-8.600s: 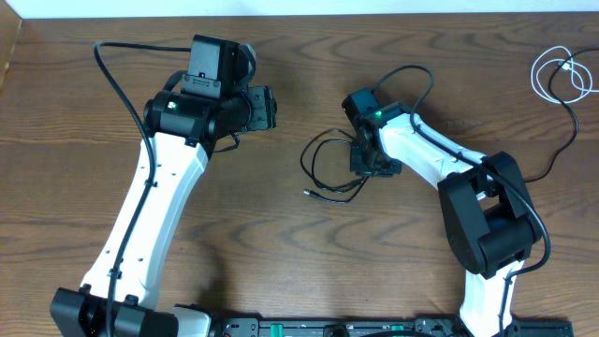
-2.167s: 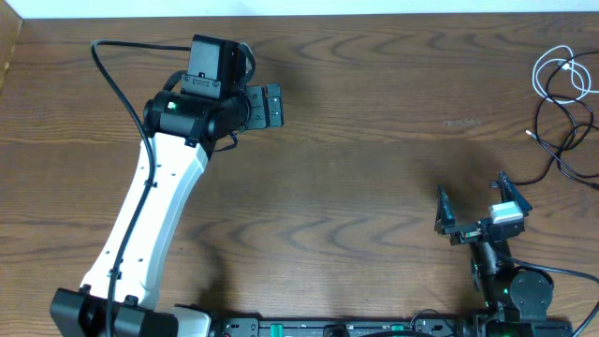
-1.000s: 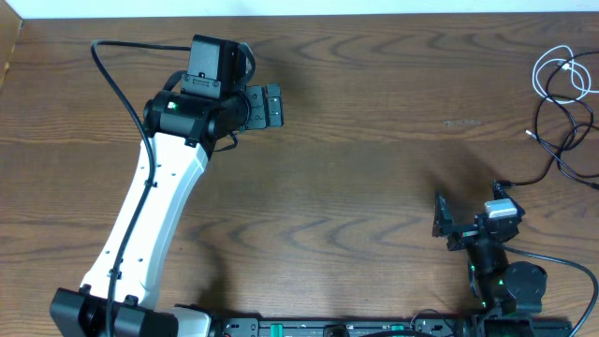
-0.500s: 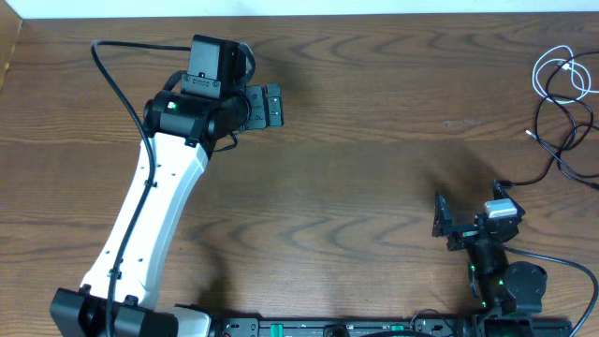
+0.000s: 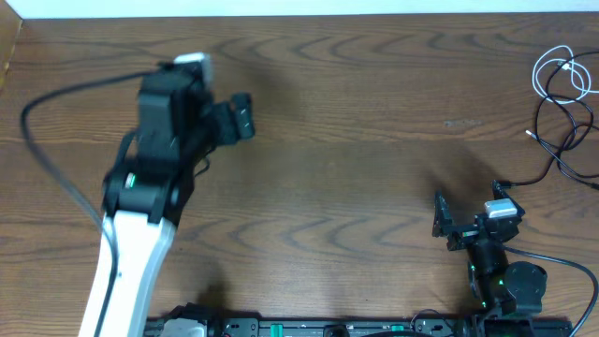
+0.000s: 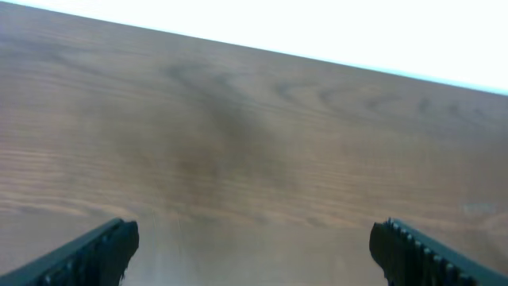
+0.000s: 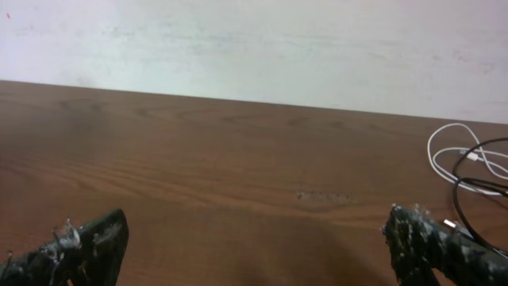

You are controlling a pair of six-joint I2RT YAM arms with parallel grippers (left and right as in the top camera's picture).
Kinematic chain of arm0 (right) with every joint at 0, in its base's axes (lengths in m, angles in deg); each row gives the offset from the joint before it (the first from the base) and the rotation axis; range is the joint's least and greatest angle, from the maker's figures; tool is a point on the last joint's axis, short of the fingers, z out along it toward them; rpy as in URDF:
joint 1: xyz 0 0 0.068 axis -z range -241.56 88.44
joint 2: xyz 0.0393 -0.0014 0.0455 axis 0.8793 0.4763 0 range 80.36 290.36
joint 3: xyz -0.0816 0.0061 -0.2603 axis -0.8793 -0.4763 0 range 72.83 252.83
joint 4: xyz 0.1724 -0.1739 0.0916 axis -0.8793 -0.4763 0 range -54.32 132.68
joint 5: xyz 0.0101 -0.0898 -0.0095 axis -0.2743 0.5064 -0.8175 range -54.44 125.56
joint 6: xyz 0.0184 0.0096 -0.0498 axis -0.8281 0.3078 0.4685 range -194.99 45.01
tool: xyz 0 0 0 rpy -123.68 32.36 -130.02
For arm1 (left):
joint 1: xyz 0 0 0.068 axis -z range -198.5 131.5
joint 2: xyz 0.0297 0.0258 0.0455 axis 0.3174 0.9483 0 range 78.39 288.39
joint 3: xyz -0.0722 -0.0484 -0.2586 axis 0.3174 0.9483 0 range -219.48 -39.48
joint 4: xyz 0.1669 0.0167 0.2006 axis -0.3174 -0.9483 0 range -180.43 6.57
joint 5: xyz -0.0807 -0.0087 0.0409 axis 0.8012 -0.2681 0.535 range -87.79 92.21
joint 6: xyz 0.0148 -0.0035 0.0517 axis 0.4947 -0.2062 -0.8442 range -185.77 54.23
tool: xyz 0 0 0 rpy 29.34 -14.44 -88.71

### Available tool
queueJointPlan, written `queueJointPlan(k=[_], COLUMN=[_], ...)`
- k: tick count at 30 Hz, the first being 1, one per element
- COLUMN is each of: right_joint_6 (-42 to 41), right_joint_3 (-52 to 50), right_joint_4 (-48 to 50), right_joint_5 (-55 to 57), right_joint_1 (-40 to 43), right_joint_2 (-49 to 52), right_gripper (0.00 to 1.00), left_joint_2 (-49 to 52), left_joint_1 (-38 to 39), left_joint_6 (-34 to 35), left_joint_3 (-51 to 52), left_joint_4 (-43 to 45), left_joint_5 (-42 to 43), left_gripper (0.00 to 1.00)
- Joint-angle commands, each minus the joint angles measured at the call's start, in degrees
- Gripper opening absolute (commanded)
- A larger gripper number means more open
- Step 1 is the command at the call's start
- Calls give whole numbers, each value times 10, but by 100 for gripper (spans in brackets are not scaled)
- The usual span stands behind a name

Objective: Untangle cables

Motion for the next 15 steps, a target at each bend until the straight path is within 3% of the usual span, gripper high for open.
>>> queueJointPlan(k=[1,7,15], right_joint_6=[-6,-6,-6], right_joint_3=[-1,-1,-1], right_joint_4=[-3,-3,-3], right_joint_5=[-2,-2,-2], right_joint_1=[-4,-4,-5], right_joint_2=[-4,-4,-4], right_gripper=[99,99,99], left_joint_2=[-97,-274,-448], left_joint_1=[-48,-124,-127], left_joint_6=[-43,-56,-146], left_joint_3=[121,325,501], left_joint_4=[85,264,350], left_joint_5=[49,92,82], left_gripper=[98,98,98])
